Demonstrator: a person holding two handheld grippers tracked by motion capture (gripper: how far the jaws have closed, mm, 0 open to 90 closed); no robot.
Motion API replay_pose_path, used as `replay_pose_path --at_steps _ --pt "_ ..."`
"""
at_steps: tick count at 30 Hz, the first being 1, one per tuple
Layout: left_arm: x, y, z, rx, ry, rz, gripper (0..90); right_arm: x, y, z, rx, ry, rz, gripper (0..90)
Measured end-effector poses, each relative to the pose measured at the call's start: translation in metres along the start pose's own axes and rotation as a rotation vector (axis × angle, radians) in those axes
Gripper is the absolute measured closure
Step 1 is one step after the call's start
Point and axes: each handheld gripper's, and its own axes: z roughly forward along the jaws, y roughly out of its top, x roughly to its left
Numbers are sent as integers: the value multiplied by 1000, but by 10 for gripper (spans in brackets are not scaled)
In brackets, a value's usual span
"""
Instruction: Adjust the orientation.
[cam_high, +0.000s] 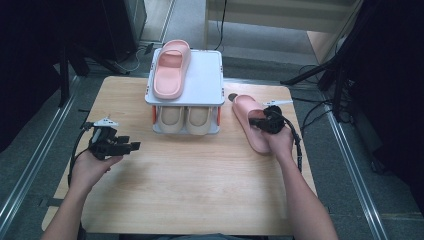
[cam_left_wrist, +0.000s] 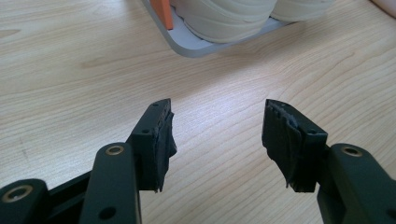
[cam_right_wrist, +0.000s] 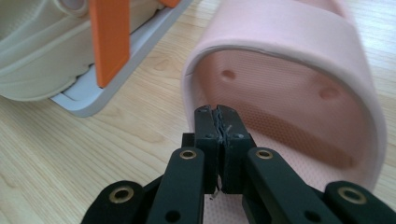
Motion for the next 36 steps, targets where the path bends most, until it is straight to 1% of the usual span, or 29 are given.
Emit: replay_pose_path --at_steps 3,5,9,13,15,18,22,26,29,31,36 --pt "0 0 0 4 -1 1 432 6 2 3 3 5 12 884" --pt "1 0 1 6 -2 1 431 10 3 6 4 7 12 866" --pt "1 -1 1 9 -3 1 432 10 4 6 4 0 13 846" --pt "3 -1 0 6 -4 -7 430 8 6 -3 -24 2 15 800" --pt "4 -1 0 5 -5 -11 429 8 8 -11 -45 -6 3 782" --pt "5 -1 -1 3 -5 -14 428 9 9 -19 -52 -21 -16 765" --pt "6 -2 -2 -2 -4 -17 427 6 9 -31 -74 -23 -14 714" --pt "8 -2 -1 5 -1 -23 427 1 8 -41 -104 -52 -18 641" --pt "8 -2 0 6 -1 -22 427 -4 7 -46 -125 -76 -3 582" --pt "8 -2 1 9 -1 -22 427 -10 5 -47 -133 -80 13 551" --pt "7 -2 2 17 2 -14 426 -18 -1 -40 -106 -79 50 546"
